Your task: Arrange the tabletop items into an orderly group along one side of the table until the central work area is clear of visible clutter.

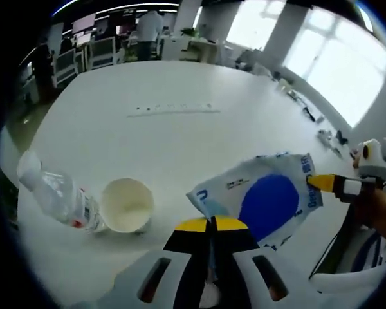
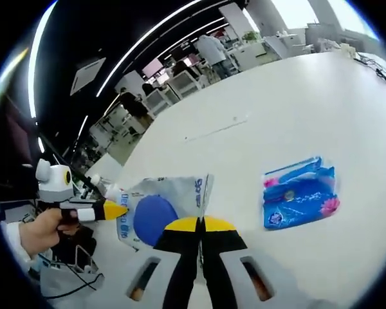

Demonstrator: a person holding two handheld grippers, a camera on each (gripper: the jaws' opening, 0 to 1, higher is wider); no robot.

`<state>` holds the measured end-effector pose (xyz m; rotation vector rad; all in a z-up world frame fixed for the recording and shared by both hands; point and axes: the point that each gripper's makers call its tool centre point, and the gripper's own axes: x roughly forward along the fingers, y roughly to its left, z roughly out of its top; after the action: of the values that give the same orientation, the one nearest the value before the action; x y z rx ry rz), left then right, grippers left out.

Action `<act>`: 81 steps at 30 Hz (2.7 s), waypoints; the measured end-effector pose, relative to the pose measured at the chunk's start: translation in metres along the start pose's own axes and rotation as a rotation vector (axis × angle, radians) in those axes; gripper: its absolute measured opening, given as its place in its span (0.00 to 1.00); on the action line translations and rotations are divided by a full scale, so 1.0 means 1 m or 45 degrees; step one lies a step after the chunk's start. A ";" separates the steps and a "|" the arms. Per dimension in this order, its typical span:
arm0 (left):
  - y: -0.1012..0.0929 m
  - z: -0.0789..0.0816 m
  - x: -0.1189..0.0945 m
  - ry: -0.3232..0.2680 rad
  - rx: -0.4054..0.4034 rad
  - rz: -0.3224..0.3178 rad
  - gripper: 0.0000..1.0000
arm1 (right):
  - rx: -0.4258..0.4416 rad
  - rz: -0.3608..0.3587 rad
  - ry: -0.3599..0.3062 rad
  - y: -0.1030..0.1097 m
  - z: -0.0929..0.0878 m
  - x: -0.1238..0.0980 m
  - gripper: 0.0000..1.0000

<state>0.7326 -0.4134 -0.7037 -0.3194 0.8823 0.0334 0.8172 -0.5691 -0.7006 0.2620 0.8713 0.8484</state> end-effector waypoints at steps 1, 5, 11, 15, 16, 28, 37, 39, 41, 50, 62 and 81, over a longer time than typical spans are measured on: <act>0.002 0.000 0.002 0.004 0.000 0.005 0.00 | -0.007 -0.001 0.005 -0.001 0.000 0.003 0.00; 0.006 0.002 0.009 0.010 -0.004 0.019 0.00 | -0.036 -0.008 0.018 -0.005 0.002 0.013 0.00; 0.013 0.006 0.025 0.028 0.002 0.042 0.00 | -0.182 -0.029 0.047 -0.013 0.004 0.027 0.00; 0.017 0.006 0.035 0.043 0.010 0.050 0.00 | -0.283 -0.037 0.068 -0.018 0.004 0.037 0.00; 0.018 0.006 0.038 0.046 0.013 0.055 0.00 | -0.315 -0.042 0.076 -0.021 0.004 0.042 0.00; 0.026 0.010 0.066 0.065 0.052 0.125 0.00 | -0.456 -0.087 0.142 -0.042 -0.002 0.075 0.00; 0.033 0.009 0.087 0.091 0.135 0.147 0.00 | -0.660 -0.100 0.218 -0.052 -0.008 0.085 0.00; 0.034 0.006 0.089 0.095 0.137 0.148 0.00 | -0.693 -0.108 0.236 -0.052 -0.010 0.086 0.00; 0.034 0.006 0.091 0.088 0.141 0.149 0.00 | -0.734 -0.119 0.258 -0.053 -0.013 0.093 0.00; 0.040 0.000 0.098 0.116 0.167 0.171 0.00 | -0.784 -0.132 0.299 -0.056 -0.016 0.097 0.00; 0.041 -0.005 0.107 0.181 0.339 0.222 0.00 | -0.899 -0.171 0.340 -0.062 -0.022 0.103 0.00; 0.046 -0.007 0.112 0.168 0.270 0.238 0.00 | -0.933 -0.182 0.384 -0.071 -0.028 0.110 0.00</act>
<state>0.7917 -0.3831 -0.8049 -0.0406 1.0351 0.0917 0.8728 -0.5369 -0.8182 -0.5739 0.7877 1.0293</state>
